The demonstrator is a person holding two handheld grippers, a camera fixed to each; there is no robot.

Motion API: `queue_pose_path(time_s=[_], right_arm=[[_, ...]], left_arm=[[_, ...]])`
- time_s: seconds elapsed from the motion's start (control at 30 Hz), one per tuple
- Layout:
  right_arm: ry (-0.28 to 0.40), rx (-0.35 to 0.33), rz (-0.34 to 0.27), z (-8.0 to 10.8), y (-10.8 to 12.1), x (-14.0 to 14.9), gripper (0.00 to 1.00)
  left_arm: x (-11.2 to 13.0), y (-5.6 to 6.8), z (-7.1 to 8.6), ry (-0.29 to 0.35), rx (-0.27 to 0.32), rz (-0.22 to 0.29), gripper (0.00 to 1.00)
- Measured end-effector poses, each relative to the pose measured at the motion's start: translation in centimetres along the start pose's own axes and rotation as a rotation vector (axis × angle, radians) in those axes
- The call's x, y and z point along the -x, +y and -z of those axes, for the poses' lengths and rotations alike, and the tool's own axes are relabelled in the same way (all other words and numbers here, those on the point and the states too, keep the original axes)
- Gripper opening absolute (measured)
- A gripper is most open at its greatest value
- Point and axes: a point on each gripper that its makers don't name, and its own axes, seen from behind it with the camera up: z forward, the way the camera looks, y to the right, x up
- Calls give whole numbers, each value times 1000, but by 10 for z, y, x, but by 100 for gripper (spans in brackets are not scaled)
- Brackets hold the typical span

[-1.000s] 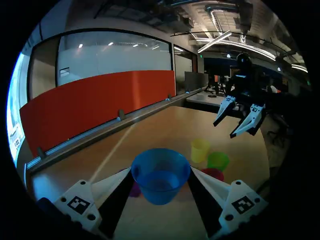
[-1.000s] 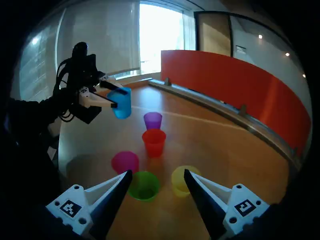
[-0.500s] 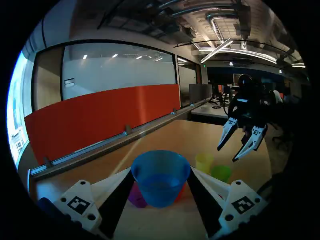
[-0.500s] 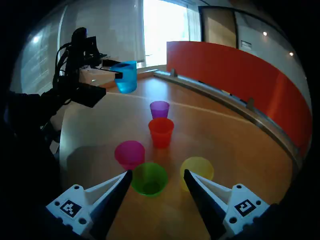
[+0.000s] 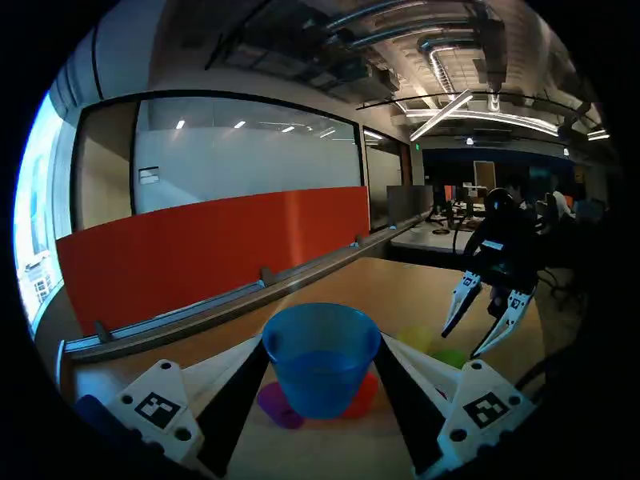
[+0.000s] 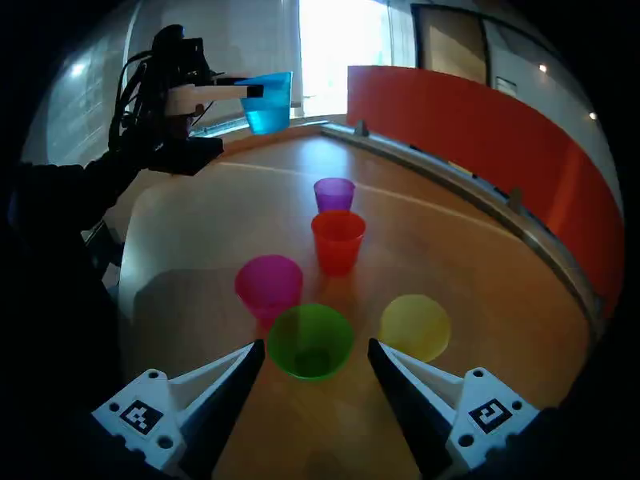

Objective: Pour water

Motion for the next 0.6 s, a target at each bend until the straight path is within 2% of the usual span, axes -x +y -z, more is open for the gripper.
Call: queue_pose_path(time_s=[0.6], right_arm=[[-35, -11, 20, -22, -1, 14, 100]], left_arm=[[5, -5, -4, -14, -8, 4, 87]])
